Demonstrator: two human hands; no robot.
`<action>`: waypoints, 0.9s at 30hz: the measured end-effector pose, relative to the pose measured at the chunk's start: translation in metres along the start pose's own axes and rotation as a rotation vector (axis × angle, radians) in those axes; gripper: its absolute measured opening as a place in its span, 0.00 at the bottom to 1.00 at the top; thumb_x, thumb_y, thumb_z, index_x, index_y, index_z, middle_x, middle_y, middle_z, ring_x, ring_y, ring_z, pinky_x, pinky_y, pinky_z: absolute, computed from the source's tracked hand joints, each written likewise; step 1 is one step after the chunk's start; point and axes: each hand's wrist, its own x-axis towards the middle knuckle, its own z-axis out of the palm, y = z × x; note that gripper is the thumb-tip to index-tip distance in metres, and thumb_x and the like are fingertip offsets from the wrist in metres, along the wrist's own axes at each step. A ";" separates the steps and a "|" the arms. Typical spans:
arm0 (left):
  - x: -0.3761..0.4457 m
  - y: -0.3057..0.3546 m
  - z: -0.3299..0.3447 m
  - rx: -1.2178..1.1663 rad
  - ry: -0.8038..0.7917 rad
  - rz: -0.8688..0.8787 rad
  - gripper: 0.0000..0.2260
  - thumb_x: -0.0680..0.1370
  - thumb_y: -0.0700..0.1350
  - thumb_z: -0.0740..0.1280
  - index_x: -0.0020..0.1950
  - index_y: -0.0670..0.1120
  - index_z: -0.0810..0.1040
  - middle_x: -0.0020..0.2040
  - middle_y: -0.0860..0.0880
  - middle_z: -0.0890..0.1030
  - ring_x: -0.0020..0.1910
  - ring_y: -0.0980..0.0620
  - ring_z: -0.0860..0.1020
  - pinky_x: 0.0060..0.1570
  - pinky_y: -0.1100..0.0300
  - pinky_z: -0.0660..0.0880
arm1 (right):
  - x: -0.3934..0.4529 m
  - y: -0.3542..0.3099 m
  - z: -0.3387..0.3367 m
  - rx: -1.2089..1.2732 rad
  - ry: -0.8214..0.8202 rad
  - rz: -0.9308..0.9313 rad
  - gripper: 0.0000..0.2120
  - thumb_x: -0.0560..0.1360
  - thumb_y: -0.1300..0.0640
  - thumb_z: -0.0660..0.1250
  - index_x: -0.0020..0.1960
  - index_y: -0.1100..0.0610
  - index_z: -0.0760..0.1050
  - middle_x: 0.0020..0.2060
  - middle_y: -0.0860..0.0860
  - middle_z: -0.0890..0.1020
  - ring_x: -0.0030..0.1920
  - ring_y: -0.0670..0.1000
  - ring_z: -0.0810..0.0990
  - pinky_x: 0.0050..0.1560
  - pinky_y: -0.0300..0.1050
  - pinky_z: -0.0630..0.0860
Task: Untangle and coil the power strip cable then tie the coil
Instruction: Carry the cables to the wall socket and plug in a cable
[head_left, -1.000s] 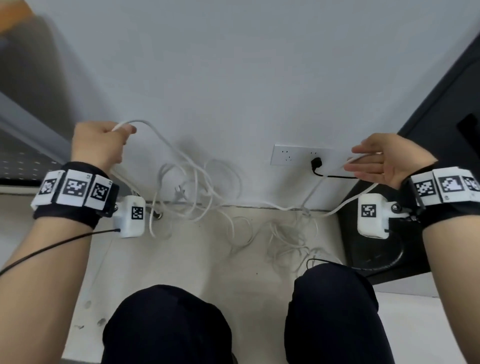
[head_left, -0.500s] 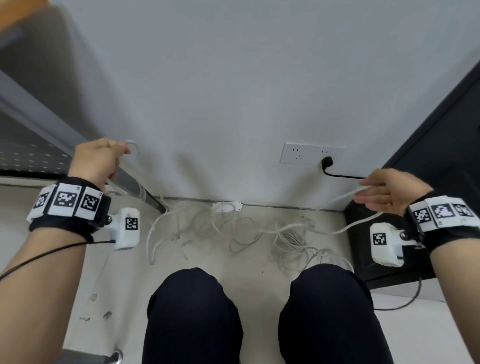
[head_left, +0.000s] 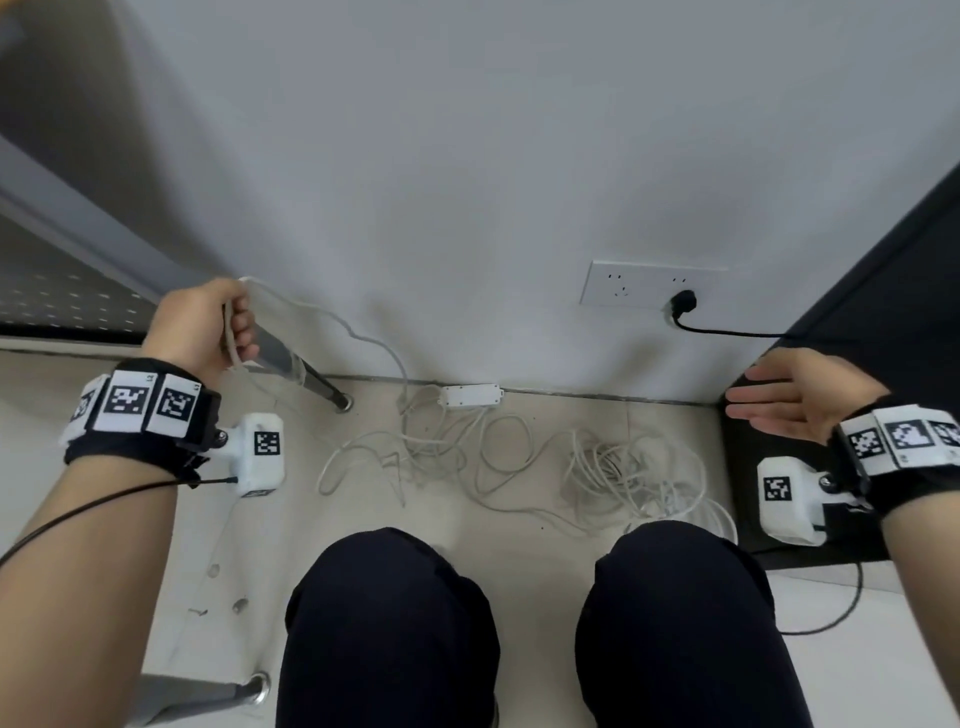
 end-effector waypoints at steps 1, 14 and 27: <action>0.002 -0.003 0.002 0.016 -0.024 -0.006 0.12 0.77 0.47 0.61 0.34 0.48 0.69 0.21 0.54 0.65 0.21 0.55 0.65 0.23 0.68 0.67 | 0.000 -0.001 -0.001 -0.003 -0.001 0.000 0.18 0.78 0.58 0.60 0.65 0.63 0.72 0.53 0.62 0.83 0.50 0.60 0.84 0.49 0.49 0.78; 0.016 -0.016 0.038 0.070 -0.111 -0.016 0.10 0.79 0.47 0.63 0.41 0.46 0.79 0.23 0.54 0.69 0.25 0.55 0.70 0.29 0.64 0.70 | 0.017 -0.020 0.000 -0.013 -0.006 -0.036 0.19 0.76 0.57 0.63 0.65 0.61 0.75 0.52 0.58 0.84 0.52 0.58 0.84 0.46 0.46 0.78; 0.024 -0.011 0.044 0.108 -0.102 0.014 0.08 0.73 0.48 0.65 0.39 0.46 0.80 0.24 0.53 0.72 0.26 0.54 0.73 0.36 0.59 0.74 | 0.018 -0.027 -0.005 -0.026 -0.006 -0.067 0.16 0.74 0.57 0.65 0.60 0.60 0.77 0.50 0.57 0.85 0.48 0.57 0.85 0.43 0.46 0.78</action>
